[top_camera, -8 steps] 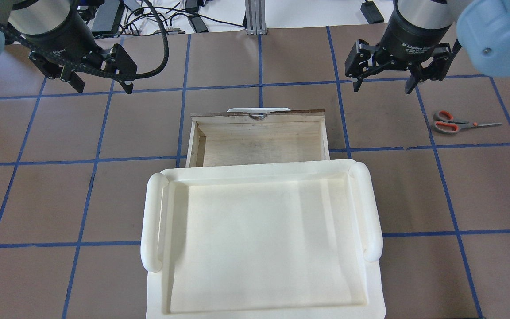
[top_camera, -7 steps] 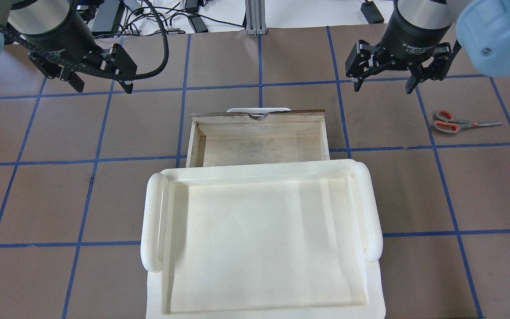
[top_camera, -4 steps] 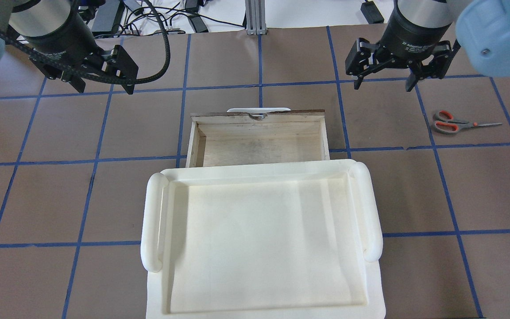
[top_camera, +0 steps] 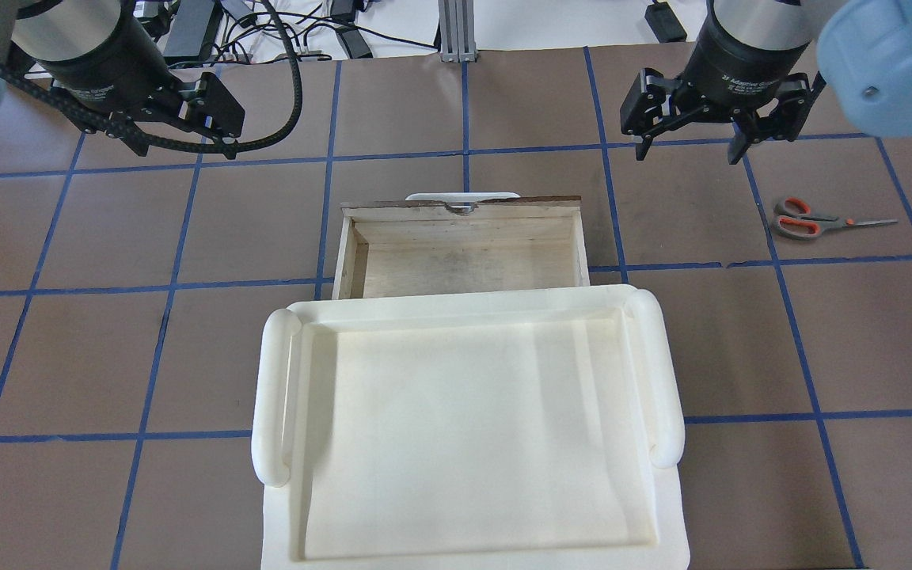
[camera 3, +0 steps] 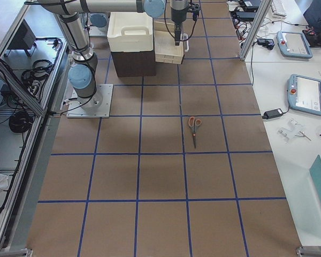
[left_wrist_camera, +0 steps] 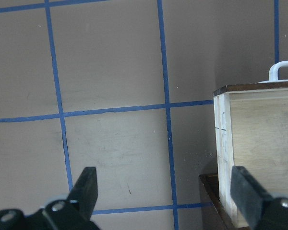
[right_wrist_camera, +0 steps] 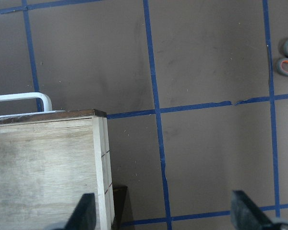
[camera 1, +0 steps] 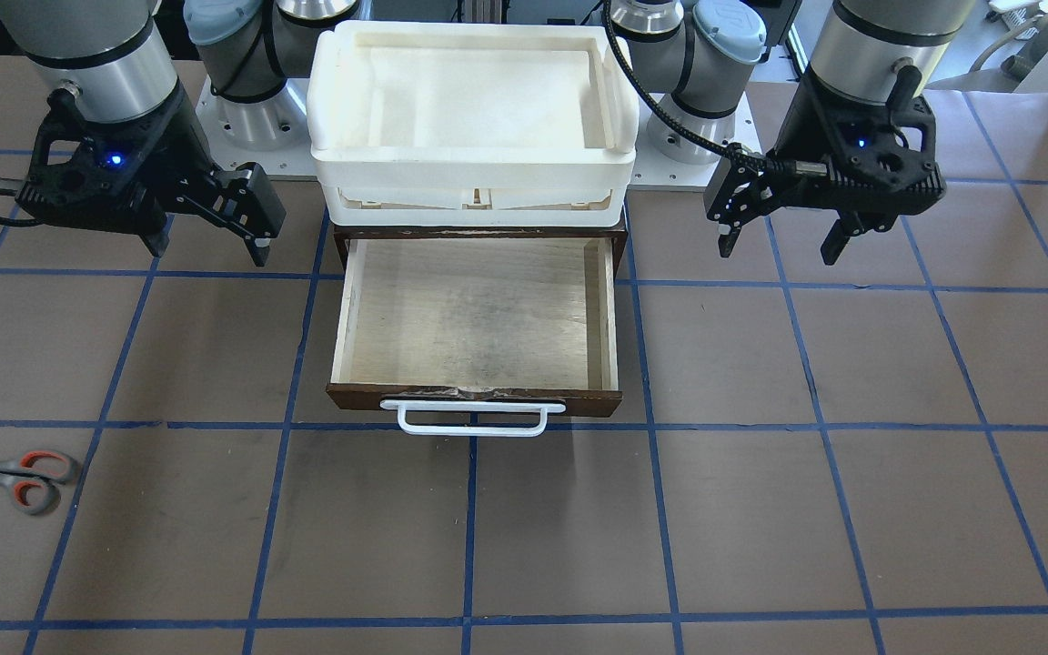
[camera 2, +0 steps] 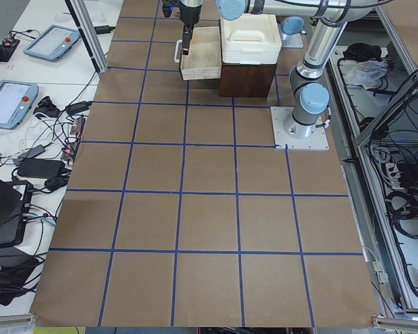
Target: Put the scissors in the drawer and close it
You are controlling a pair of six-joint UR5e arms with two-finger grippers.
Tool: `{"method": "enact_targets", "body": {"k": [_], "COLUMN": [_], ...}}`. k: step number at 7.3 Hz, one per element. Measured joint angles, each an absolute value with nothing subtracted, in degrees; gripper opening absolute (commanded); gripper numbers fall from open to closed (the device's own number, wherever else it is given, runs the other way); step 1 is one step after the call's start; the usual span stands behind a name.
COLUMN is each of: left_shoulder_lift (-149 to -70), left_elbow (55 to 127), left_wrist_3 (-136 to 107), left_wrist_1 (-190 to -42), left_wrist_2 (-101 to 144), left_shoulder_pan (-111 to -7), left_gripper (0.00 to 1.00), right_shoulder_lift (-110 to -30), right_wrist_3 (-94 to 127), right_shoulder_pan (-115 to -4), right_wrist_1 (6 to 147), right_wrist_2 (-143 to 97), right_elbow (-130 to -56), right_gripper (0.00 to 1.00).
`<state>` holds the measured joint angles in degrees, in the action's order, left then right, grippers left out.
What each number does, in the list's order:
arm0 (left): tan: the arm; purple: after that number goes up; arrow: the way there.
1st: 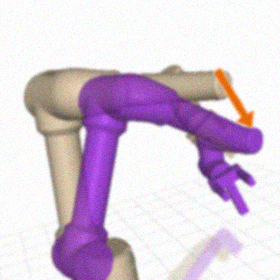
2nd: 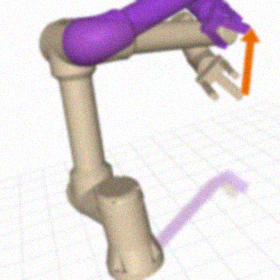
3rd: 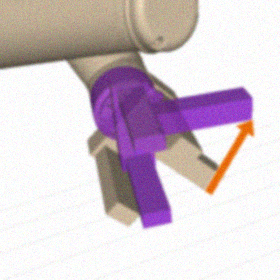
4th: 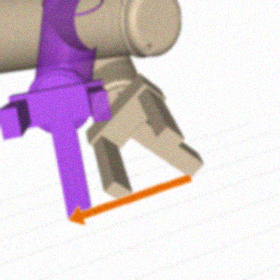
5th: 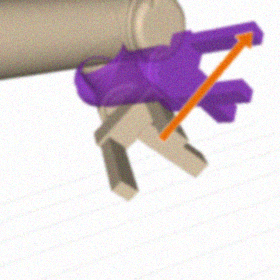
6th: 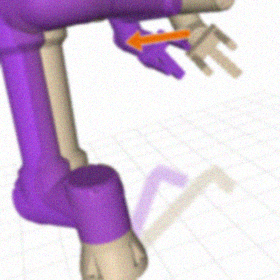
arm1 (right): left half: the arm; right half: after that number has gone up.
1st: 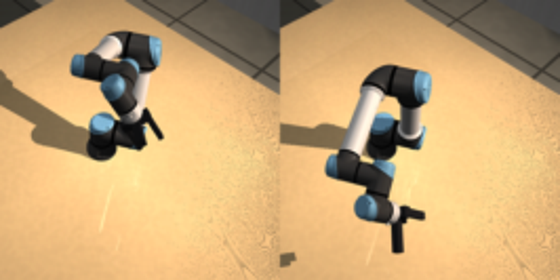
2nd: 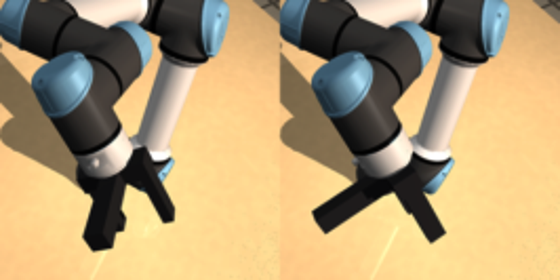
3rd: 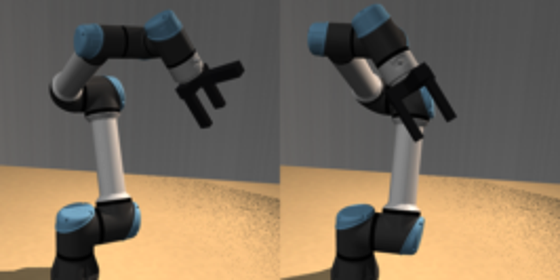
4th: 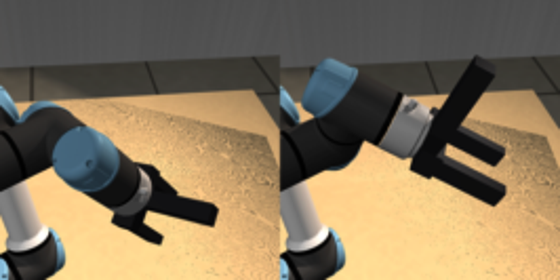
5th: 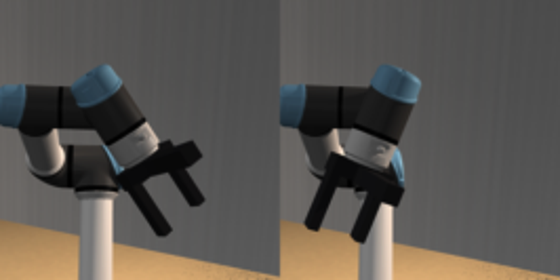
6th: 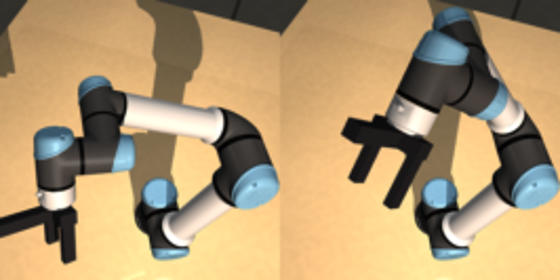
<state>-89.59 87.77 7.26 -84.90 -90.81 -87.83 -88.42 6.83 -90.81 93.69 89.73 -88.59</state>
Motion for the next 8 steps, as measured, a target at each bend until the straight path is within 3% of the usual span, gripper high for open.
{"method": "enact_targets", "body": {"k": [8], "left_shoulder_lift": [-90.9], "left_elbow": [85.1], "left_wrist_3": [8.0], "left_wrist_1": [-84.2], "left_wrist_2": [-90.7], "left_shoulder_pan": [-86.3], "left_gripper": [1.0], "right_shoulder_lift": [-88.1], "right_wrist_3": [-1.3], "right_shoulder_pan": [-88.7], "right_wrist_1": [94.0], "right_wrist_2": [91.5], "right_elbow": [-88.6], "right_gripper": [1.0]}}
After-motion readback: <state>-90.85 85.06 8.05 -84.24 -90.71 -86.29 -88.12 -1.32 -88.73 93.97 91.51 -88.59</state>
